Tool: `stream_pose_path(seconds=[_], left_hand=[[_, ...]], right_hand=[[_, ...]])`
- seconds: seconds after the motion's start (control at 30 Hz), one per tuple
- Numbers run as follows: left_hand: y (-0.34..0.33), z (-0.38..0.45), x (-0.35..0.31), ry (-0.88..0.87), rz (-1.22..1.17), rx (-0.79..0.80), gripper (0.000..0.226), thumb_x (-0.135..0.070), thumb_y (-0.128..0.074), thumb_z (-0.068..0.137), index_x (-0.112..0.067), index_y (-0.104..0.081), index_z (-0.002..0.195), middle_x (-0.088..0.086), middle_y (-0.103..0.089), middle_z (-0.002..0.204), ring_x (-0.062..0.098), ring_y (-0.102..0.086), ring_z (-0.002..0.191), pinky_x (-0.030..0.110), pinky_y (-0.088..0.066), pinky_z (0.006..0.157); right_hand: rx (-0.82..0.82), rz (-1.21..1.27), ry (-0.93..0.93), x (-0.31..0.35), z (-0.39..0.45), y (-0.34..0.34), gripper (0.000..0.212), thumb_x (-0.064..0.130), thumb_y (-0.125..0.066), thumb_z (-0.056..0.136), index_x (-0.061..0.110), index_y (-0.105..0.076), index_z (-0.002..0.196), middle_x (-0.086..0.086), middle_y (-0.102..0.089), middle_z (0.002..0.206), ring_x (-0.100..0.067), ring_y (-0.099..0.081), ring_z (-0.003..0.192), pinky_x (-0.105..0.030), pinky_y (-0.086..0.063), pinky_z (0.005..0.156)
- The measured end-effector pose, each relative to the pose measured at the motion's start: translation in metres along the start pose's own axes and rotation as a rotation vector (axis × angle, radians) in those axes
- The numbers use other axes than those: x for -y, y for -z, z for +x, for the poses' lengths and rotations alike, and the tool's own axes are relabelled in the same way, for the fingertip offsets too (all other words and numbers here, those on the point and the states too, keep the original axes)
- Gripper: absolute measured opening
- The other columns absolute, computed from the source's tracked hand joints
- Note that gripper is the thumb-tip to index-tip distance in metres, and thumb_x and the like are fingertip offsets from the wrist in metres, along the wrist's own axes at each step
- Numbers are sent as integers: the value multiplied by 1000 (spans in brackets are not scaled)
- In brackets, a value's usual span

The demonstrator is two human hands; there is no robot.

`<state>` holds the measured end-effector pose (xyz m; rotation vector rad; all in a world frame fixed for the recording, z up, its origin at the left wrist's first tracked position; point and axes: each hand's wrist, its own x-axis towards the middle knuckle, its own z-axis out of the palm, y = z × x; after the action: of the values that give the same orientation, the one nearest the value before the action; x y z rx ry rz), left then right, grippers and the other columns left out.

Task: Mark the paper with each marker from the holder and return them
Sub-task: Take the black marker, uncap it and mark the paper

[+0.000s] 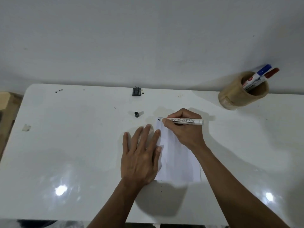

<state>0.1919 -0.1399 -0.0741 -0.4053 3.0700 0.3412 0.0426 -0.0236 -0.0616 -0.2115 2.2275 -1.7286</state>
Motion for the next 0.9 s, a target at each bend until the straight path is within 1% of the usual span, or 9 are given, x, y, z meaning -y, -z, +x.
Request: stream_pose_path(seconds=[0.07, 0.2, 0.5, 0.73, 0.9], left_hand=[[-1, 1, -1, 2, -6, -14, 49, -43, -38, 100, -28, -43, 147, 6, -39, 158, 30, -33, 147, 61, -22, 118], [-1, 0, -2, 3, -12, -32, 49, -42, -42, 99, -28, -45, 146, 6, -40, 157, 30, -34, 146, 61, -24, 117], [1, 1, -2, 1, -17, -38, 49, -42, -38, 100, -26, -47, 145, 7, -41, 157, 30, -35, 146, 61, -25, 116], [0, 1, -2, -2, -19, -57, 49, -43, -39, 100, -26, -47, 145, 7, -42, 156, 30, -36, 146, 61, -26, 115], [-2, 1, -2, -5, -26, -77, 48, -42, -41, 100, -26, -48, 145, 7, -42, 156, 30, -36, 145, 62, -26, 115]], right_hand=[[-8, 11, -7, -1, 1, -2, 17, 8, -88, 76, 2, -72, 76, -12, -78, 77, -32, -76, 73, -47, -61, 66], [-13, 6, -34, -2, 2, -2, 17, 12, -89, 76, 7, -73, 75, -10, -78, 77, -32, -76, 74, -50, -61, 68], [-10, -27, -43, 0, 2, -3, 16, 13, -88, 76, 9, -72, 73, -8, -78, 75, -29, -76, 73, -47, -62, 68], [7, -53, -32, 0, 2, -2, 17, 10, -89, 75, 6, -72, 72, -6, -77, 72, -25, -74, 68, -41, -58, 62], [19, -59, -25, -1, 2, -2, 18, 12, -89, 75, 7, -73, 71, -5, -77, 72, -27, -73, 68, -42, -58, 61]])
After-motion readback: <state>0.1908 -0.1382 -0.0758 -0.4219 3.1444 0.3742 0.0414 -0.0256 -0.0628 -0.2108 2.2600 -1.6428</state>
